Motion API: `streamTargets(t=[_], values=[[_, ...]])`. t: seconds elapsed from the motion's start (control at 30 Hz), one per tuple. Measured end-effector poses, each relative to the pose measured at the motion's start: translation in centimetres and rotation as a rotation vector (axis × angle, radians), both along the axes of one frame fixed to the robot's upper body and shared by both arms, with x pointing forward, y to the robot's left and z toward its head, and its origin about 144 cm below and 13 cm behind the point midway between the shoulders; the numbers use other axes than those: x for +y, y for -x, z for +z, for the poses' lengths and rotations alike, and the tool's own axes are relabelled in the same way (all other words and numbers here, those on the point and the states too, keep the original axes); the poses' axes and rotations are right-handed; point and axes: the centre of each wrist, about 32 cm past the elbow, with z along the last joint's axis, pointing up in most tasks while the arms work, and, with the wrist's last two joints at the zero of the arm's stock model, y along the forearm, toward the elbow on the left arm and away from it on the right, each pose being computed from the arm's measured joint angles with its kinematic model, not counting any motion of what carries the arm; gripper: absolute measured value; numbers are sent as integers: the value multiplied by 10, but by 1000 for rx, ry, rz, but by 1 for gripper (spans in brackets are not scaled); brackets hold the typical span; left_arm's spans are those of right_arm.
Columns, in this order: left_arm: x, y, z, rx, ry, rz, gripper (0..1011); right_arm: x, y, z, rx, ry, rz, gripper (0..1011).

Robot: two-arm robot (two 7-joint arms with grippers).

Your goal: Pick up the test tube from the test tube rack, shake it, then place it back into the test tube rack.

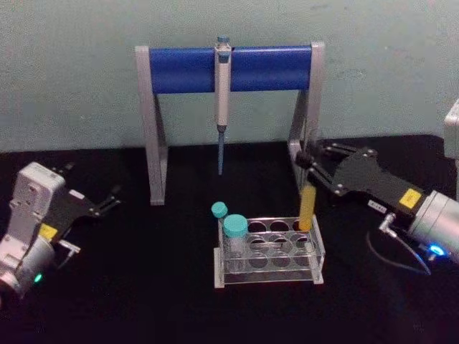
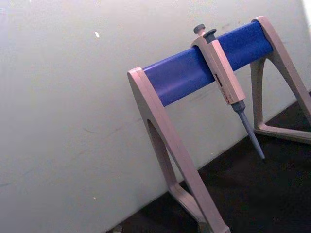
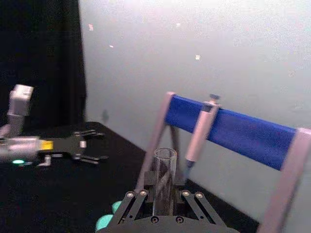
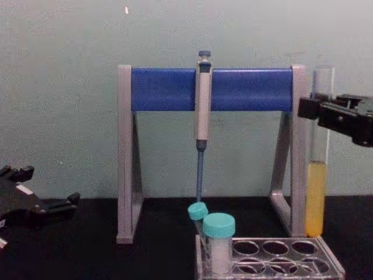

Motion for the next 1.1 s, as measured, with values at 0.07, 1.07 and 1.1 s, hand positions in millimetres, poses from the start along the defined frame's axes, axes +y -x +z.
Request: streamTargets(t=[0.07, 1.07, 1.1], values=[[0, 0, 0, 0, 0, 0, 1001, 1, 0, 0, -13, -3, -35, 240], [0, 0, 0, 0, 0, 0, 1001, 16, -17, -21, -1, -97, 34, 240], [0, 0, 0, 0, 0, 0, 1001, 15, -17, -22, -1, -93, 28, 240]])
